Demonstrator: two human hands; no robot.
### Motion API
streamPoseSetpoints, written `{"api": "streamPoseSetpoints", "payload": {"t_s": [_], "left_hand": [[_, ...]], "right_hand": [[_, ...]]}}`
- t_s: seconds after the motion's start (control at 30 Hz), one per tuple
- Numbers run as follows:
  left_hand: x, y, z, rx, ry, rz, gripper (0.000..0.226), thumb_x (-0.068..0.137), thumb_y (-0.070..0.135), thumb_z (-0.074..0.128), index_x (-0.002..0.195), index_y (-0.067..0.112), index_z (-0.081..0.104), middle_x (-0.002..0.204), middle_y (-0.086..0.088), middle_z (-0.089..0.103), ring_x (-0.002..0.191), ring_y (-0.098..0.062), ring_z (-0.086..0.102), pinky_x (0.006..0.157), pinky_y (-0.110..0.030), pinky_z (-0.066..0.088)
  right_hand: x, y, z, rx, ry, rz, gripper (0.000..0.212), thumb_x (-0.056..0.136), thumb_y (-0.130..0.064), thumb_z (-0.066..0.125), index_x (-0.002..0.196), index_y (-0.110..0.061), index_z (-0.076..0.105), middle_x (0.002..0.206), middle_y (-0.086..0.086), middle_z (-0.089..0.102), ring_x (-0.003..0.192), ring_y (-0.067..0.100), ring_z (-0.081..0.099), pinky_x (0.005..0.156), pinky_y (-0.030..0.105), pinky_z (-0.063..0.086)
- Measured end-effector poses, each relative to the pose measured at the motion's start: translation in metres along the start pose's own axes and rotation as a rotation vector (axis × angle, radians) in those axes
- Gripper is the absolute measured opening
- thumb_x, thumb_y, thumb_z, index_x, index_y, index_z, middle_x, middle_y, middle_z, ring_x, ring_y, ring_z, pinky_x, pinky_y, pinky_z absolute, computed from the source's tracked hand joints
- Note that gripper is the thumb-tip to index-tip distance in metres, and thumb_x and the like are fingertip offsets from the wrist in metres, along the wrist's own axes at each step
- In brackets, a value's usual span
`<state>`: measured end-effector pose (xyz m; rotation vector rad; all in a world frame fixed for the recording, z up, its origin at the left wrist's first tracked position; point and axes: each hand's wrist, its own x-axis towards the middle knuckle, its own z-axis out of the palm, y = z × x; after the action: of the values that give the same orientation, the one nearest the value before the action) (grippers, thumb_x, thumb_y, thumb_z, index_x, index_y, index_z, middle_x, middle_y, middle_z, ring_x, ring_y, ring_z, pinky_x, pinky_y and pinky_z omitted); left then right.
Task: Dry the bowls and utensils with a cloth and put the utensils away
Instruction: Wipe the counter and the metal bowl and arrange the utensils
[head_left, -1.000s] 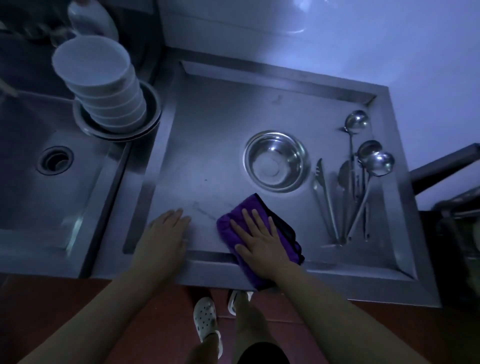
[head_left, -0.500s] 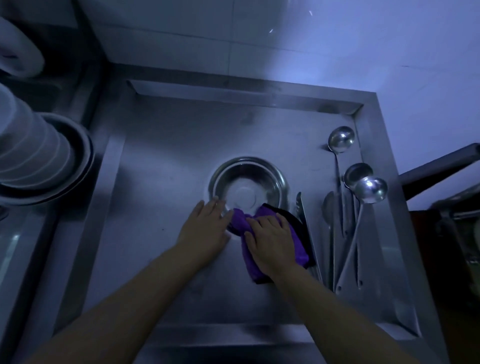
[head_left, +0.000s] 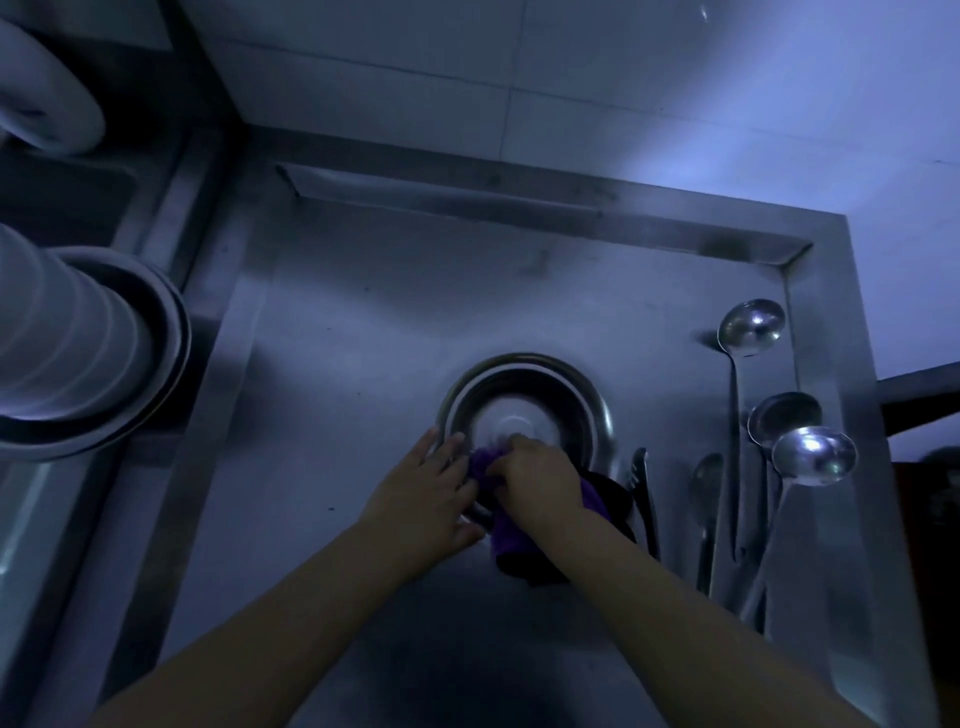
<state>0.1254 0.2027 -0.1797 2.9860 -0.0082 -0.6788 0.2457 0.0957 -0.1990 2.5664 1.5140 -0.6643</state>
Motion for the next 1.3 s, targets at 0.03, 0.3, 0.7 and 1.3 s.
{"api": "streamPoseSetpoints", "payload": {"t_s": [0.03, 0.3, 0.7, 1.3], "left_hand": [[0.0, -0.001, 0.0, -0.005, -0.01, 0.006, 0.064, 0.094, 0.052, 0.024, 0.143, 0.011, 0.034, 0.153, -0.011, 0.027, 0.146, -0.027, 0.001, 0.115, -0.044, -0.014], [0.001, -0.009, -0.005, -0.006, -0.047, 0.073, 0.064, 0.095, 0.05, 0.026, 0.146, 0.013, 0.027, 0.153, -0.011, 0.026, 0.145, -0.029, 0.003, 0.11, -0.047, -0.022], [0.005, -0.007, 0.002, -0.055, -0.035, 0.048, 0.066, 0.093, 0.051, 0.034, 0.144, 0.01, 0.031, 0.151, -0.015, 0.027, 0.145, -0.029, 0.005, 0.107, -0.045, -0.024], [0.001, -0.014, 0.009, -0.117, 0.022, 0.108, 0.066, 0.094, 0.048, 0.036, 0.145, 0.007, 0.029, 0.154, -0.017, 0.022, 0.146, -0.027, -0.002, 0.101, -0.043, -0.031]], "right_hand": [[0.005, -0.003, 0.0, 0.016, 0.012, -0.008, 0.026, 0.091, -0.022, 0.049, 0.107, -0.023, 0.07, 0.112, 0.005, 0.055, 0.098, 0.025, 0.056, 0.075, 0.032, 0.038], [0.037, 0.004, -0.017, -0.046, 0.312, 0.025, 0.012, 0.068, -0.022, 0.063, 0.069, -0.019, 0.074, 0.081, 0.012, 0.066, 0.067, 0.031, 0.06, 0.06, 0.033, 0.048], [0.006, 0.003, -0.013, -0.193, -0.061, 0.409, 0.024, 0.088, -0.02, 0.052, 0.108, -0.018, 0.064, 0.113, 0.007, 0.06, 0.106, 0.027, 0.053, 0.086, 0.037, 0.038], [0.024, 0.002, -0.024, 0.345, 0.432, 0.396, 0.019, 0.083, -0.014, 0.068, 0.101, -0.015, 0.074, 0.097, 0.013, 0.063, 0.094, 0.032, 0.057, 0.076, 0.034, 0.042]]}}
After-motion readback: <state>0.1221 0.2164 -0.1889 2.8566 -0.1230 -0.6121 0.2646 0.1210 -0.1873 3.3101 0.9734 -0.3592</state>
